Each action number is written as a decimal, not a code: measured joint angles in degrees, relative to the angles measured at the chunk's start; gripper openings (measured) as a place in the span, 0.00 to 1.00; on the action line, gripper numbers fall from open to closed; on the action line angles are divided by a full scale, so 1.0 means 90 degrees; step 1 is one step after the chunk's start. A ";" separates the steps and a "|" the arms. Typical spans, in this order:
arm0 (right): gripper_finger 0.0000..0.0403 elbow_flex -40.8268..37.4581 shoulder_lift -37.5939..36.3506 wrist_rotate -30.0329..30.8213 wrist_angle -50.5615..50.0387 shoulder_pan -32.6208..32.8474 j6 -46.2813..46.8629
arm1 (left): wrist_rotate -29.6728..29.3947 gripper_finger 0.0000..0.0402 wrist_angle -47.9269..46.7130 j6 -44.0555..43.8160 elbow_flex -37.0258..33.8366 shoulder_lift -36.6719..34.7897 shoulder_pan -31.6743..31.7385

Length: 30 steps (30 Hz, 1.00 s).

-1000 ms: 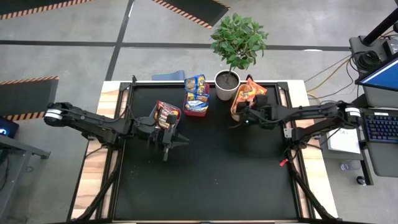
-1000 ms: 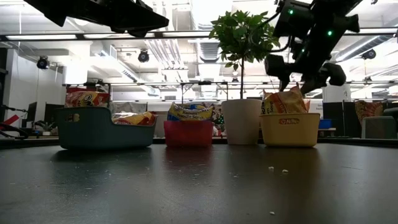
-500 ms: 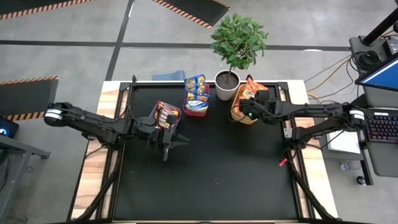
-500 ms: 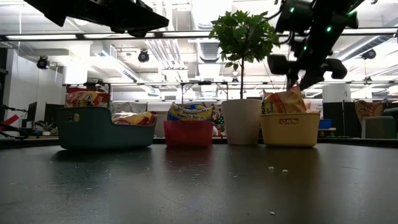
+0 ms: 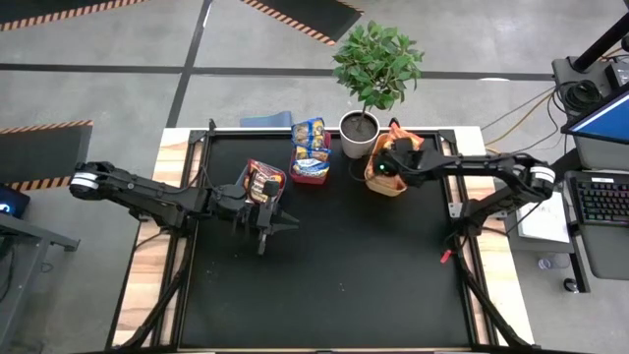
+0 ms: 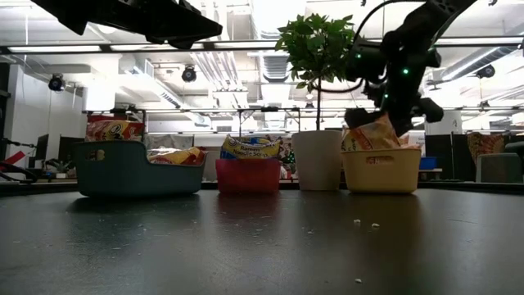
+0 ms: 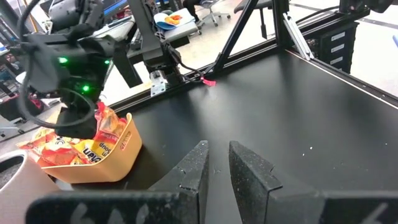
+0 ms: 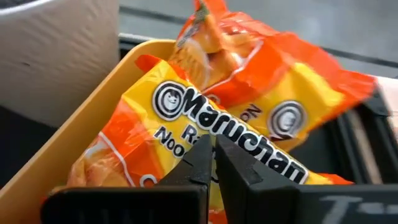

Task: Sort Maruchan noodles
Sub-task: Put the orange noodle pack into the yellow bin

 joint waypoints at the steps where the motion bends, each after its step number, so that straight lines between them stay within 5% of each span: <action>1: 0.03 0.0000 0.0000 -0.0170 0.0097 -0.0081 -0.0160 | 0.0000 0.11 0.0000 0.0000 0.0000 0.0002 -0.0002; 12: 0.03 -0.0061 0.0013 -0.0954 0.0646 -0.0370 -0.0850 | 0.0002 0.11 0.0002 0.0000 0.0000 0.0002 -0.0002; 30: 0.03 -0.0230 -0.0190 -0.0915 0.0915 -0.0359 -0.1214 | 0.0002 0.11 -0.0001 0.0000 0.0000 -0.0071 -0.0002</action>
